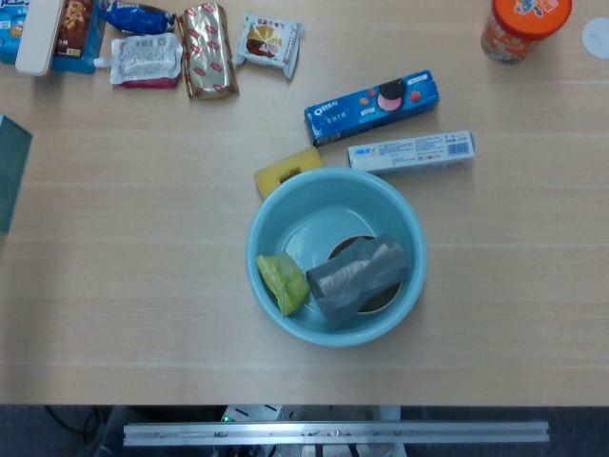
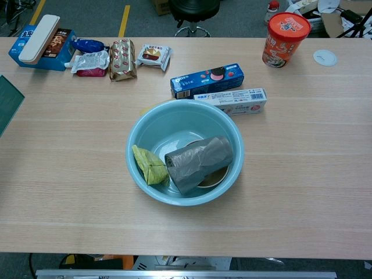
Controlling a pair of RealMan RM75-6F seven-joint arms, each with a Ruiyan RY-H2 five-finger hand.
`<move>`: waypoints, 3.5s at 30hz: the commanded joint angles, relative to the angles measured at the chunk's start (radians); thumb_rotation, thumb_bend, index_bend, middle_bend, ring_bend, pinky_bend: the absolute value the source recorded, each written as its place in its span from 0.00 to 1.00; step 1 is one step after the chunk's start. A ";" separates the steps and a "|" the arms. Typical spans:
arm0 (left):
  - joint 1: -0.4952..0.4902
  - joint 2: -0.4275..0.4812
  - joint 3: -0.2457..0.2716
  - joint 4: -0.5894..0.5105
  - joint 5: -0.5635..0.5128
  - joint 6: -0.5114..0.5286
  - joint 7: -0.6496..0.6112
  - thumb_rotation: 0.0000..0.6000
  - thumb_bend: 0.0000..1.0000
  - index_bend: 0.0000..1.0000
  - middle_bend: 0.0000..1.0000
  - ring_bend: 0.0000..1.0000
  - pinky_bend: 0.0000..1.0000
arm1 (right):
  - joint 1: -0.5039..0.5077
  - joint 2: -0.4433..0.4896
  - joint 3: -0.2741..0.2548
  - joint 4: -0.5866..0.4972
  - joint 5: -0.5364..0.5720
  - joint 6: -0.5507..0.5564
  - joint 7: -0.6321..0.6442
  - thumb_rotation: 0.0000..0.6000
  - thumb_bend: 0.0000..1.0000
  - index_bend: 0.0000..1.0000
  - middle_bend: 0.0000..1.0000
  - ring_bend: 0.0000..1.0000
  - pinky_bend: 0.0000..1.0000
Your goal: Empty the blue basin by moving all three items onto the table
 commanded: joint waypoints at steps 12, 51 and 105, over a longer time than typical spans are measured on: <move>0.002 0.008 -0.004 -0.021 -0.002 0.006 0.010 1.00 0.43 0.43 0.39 0.32 0.24 | 0.077 0.038 -0.007 -0.027 -0.115 -0.128 0.080 1.00 0.29 0.30 0.34 0.28 0.31; 0.031 0.026 0.002 -0.031 -0.030 0.017 -0.026 1.00 0.43 0.43 0.39 0.32 0.23 | 0.829 -0.442 0.036 0.018 0.297 -0.848 -0.298 1.00 0.08 0.30 0.34 0.28 0.33; 0.046 0.037 -0.002 0.002 -0.028 0.024 -0.090 1.00 0.43 0.44 0.39 0.32 0.23 | 0.965 -0.419 0.100 0.274 0.588 -0.556 -0.327 1.00 0.30 0.76 0.70 0.72 0.81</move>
